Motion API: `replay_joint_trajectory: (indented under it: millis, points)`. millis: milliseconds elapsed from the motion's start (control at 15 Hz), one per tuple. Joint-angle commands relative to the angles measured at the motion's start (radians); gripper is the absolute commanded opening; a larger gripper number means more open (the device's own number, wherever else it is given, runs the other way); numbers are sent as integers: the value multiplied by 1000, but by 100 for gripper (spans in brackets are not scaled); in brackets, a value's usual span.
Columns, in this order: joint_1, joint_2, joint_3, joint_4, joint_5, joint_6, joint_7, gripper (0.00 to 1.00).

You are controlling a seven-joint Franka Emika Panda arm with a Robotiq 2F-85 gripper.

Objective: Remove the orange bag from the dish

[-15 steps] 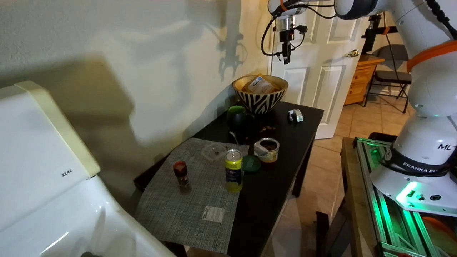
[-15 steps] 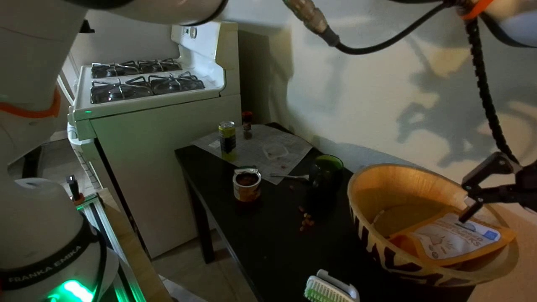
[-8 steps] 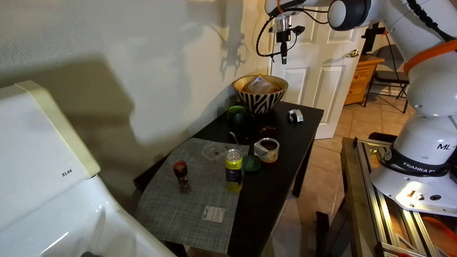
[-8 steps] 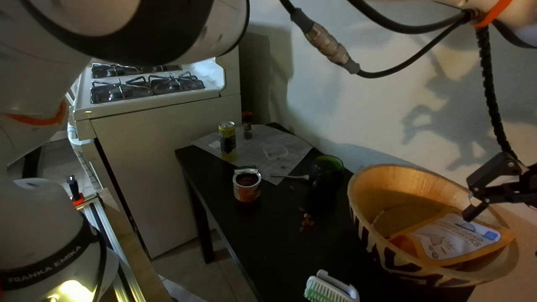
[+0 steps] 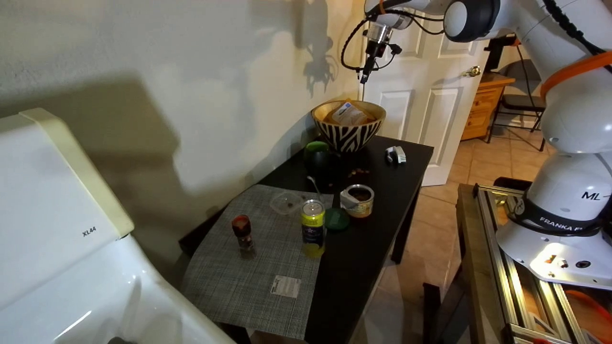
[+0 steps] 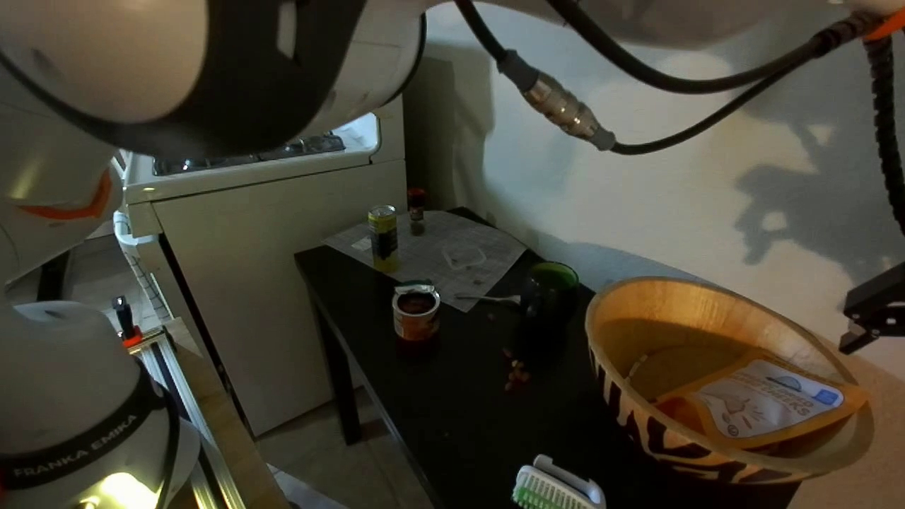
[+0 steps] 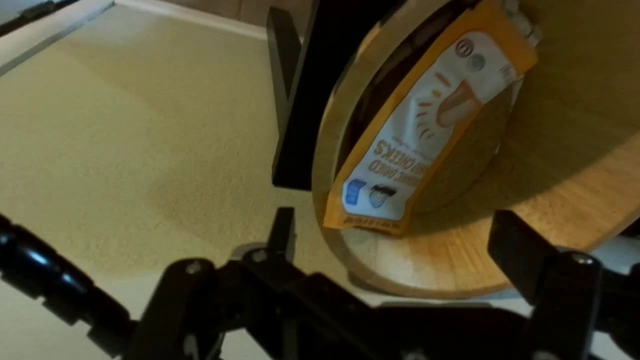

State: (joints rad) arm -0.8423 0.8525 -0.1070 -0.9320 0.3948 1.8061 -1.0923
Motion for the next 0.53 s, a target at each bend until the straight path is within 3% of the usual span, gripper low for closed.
replay_joint_trajectory:
  millis: [0,200,467]
  points:
    - [-41,41,50,-30,120,149,-16,98]
    - [-34,68,55,-64,135,197,-17,93]
    - [-37,78,84,-94,151,219,-34,68]
